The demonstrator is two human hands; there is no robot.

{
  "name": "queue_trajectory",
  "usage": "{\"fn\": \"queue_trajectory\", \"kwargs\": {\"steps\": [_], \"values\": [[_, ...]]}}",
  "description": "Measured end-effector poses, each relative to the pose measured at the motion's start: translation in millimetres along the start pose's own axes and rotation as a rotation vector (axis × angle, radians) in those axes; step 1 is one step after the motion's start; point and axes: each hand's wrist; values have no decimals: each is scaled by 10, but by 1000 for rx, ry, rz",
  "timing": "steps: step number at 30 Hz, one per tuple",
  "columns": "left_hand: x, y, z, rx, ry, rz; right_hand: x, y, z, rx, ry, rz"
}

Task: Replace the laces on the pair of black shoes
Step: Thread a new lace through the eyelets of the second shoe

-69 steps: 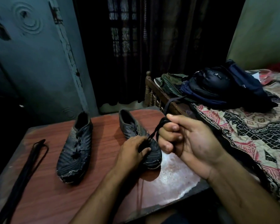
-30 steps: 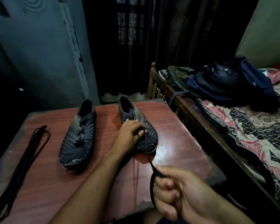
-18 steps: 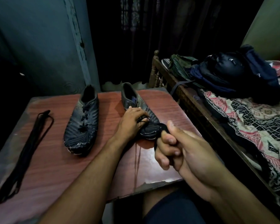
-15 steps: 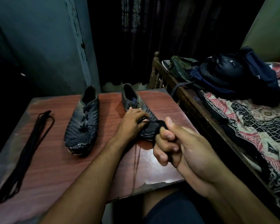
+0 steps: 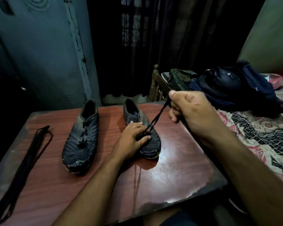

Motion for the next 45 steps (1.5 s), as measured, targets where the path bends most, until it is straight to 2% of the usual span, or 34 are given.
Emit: {"fn": "queue_trajectory", "kwargs": {"steps": [2,8,11,15,17,20,22,24,28,32,36,39,42,45], "values": [[-9,-8,21,-3,0,-22,2,6,301,4,-28,17],[-2,-22,44,3,1,-24,198,83,602,197,41,434],[-6,-13,76,1,19,-18,246,74,565,172,52,433],[-15,-54,47,-25,-50,-93,247,88,563,105,43,342],[-45,-117,36,-39,-96,-156,241,74,631,10,-22,208],[-93,-150,27,-78,-127,-189,208,-65,903,-258,-164,-379],[-107,-116,21,-91,-117,-165,191,-168,1158,-282,-188,-660],[-98,-83,11,-91,-94,-135,210,-254,1369,-306,-155,-878],[-100,-90,20,-102,-105,-122,310,-472,1622,-315,77,-1153],[-131,-99,16,-121,-112,-198,405,-790,1659,-179,277,-1203],[-136,-112,8,-157,-112,-269,463,-1183,1470,-143,402,-1237],[-141,-142,0,-177,-118,-309,377,-1341,1351,-131,379,-1145],[-145,-188,-2,-175,-115,-341,299,-1395,1365,-208,365,-1073],[-153,-211,-3,-166,-121,-362,273,-1412,1382,-226,269,-919]]}}
Point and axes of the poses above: each hand's wrist, its own z-axis towards the middle knuckle, its own x-axis out of the palm, y = z × x, and after that the axes turned 6 degrees about -z, right-handed
